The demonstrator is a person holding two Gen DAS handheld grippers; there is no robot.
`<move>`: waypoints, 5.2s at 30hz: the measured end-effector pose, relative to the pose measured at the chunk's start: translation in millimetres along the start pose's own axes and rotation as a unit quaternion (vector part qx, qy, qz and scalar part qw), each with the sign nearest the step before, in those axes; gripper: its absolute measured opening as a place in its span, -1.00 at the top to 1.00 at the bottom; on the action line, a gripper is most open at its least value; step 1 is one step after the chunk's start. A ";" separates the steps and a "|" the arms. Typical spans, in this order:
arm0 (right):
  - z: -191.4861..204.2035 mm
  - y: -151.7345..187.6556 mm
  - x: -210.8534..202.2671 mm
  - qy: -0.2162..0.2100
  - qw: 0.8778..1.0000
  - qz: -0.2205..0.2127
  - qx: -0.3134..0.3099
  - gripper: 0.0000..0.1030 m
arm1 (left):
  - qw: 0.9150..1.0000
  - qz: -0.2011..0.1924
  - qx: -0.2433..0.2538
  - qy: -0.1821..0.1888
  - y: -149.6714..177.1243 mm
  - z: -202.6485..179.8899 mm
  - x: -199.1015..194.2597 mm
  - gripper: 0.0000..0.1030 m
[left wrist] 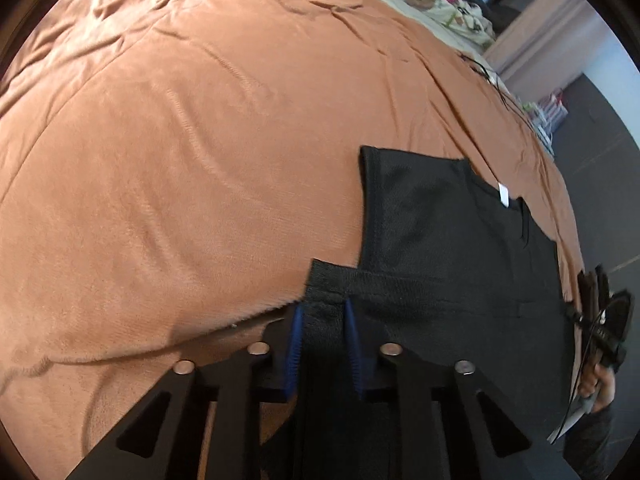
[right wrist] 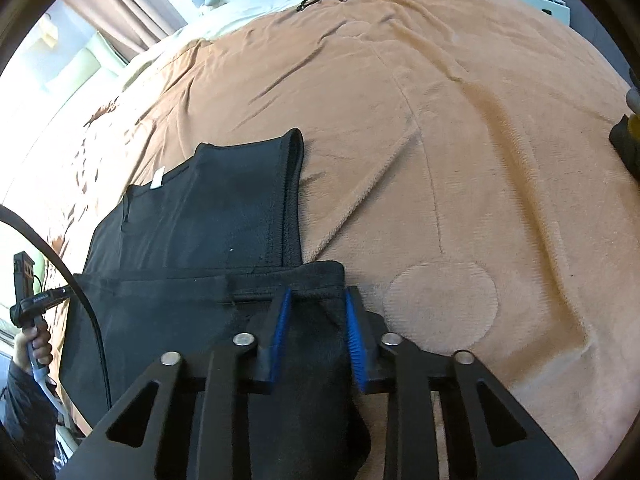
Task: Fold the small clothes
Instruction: 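Grasp the folded edge with the left gripper while the right gripper grasps it too, then fold the held edge over the shirt with both grippers, then release, then move both open grippers back to the folded shirt's edge, then grasp the folded shirt's edge with the left gripper while the right gripper grasps it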
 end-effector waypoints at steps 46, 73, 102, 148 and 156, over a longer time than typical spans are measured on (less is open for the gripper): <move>42.5 -110.4 20.2 0.114 0.990 -0.054 -0.058 0.97 | 0.991 -0.081 0.024 -0.106 -119.8 -33.7 -5.3 0.92; 24.9 -140.8 50.6 0.115 0.993 -0.006 -0.024 -0.15 | 0.989 -0.046 0.016 -0.139 -130.6 -27.5 17.6 -0.22; 37.7 5.4 -114.6 0.008 0.999 -0.040 0.014 -0.15 | 0.995 -0.080 0.005 -0.060 24.0 -43.8 -121.6 -0.26; -20.5 123.0 -38.1 -0.122 0.970 -0.052 0.205 0.37 | 0.984 -0.071 -0.157 0.048 122.4 -0.1 -41.1 0.13; -29.8 117.3 -29.8 -0.156 0.956 -0.075 0.239 0.38 | 0.974 -0.090 -0.194 0.072 117.7 8.9 -35.1 0.14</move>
Point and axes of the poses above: each gripper's, at about its wrist camera, not at the fingertips, and x roughly the way its jaws point, z to its left, y to its underside, the point moved 8 cm from there along x, roughly the way its jaws point, and after that the axes turned 7 degrees about z, right-handed, at the moved point
